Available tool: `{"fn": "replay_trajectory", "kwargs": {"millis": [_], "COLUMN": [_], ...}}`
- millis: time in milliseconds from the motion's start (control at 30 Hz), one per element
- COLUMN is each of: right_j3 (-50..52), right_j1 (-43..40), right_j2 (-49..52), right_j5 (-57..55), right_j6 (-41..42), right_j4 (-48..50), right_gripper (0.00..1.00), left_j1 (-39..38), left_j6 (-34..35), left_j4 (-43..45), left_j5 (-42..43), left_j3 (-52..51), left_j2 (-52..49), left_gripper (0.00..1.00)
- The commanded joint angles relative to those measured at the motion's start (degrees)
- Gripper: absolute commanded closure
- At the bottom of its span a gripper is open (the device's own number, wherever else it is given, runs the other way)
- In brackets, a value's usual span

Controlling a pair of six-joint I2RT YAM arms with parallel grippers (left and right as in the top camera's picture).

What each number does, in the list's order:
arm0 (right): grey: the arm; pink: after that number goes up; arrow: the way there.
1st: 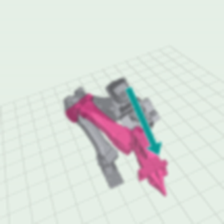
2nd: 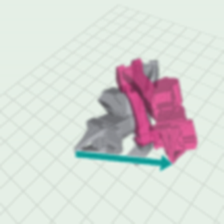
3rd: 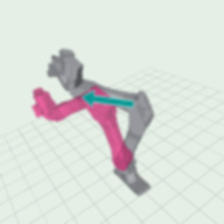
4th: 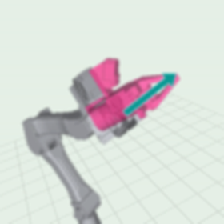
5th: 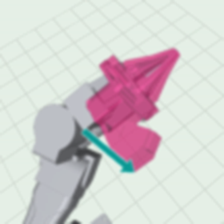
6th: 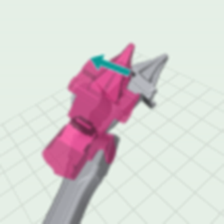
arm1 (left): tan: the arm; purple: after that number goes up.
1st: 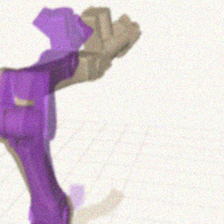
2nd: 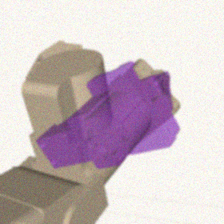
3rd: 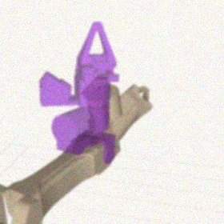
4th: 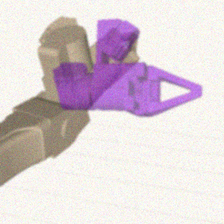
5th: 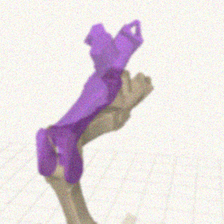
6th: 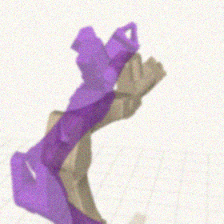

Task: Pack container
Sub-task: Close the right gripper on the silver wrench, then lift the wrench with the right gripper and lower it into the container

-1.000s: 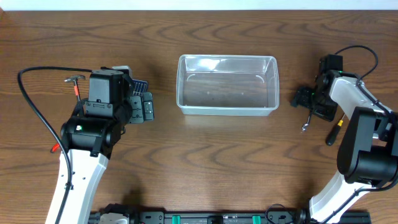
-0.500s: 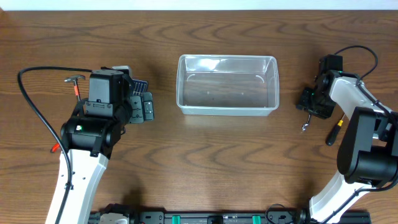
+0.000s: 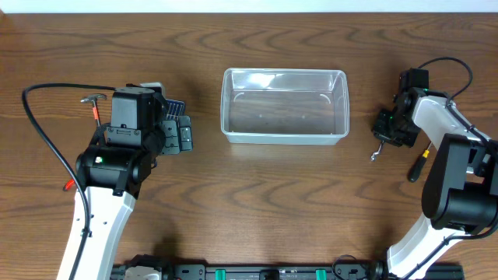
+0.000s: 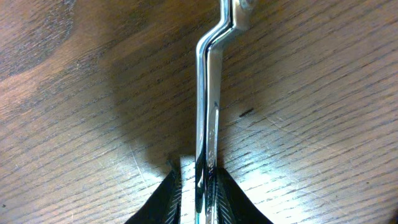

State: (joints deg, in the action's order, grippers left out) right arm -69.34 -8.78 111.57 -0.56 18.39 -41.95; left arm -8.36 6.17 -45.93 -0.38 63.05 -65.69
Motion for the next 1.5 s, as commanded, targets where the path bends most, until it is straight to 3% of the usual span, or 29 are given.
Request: {"fn": "replay_trajectory", "kwargs": {"millis": [0, 367, 433, 767, 967, 1233, 1467], "right_j3": [2.19, 2.19, 2.16, 0.85, -6.21, -24.57, -34.75], "right_j1": [0.2, 0.2, 0.2, 0.2, 0.22, 3.26, 15.19], "right_j2": [2.01, 2.01, 2.01, 1.44, -3.17, -11.72, -12.35], "right_j5": [0.87, 1.05, 1.05, 0.98, -1.38, -1.36, 12.2], "right_j6": [-0.04, -0.04, -0.04, -0.55, -2.78, -20.9, -50.29], "right_j4": [-0.26, -0.33, -0.46, -1.11, -8.52, -20.06, -28.76], "right_gripper": [0.82, 0.91, 0.99, 0.99, 0.99, 0.99, 0.99], "left_j1": [-0.09, -0.09, -0.09, -0.09, -0.09, -0.09, -0.09], "left_j6": [0.04, -0.13, -0.13, -0.13, -0.13, -0.15, -0.15], "left_j4": [-0.07, -0.09, -0.07, -0.09, -0.24, -0.52, -0.52], "left_j5": [-0.52, -0.52, -0.52, -0.52, -0.52, -0.52, -0.52], "left_j3": [1.11, 1.11, 1.11, 1.11, 1.11, 1.11, 1.11], "left_j2": [-0.22, -0.22, -0.22, -0.22, -0.22, -0.22, -0.22], "left_gripper": [0.02, 0.02, 0.02, 0.02, 0.02, 0.02, 0.01]}}
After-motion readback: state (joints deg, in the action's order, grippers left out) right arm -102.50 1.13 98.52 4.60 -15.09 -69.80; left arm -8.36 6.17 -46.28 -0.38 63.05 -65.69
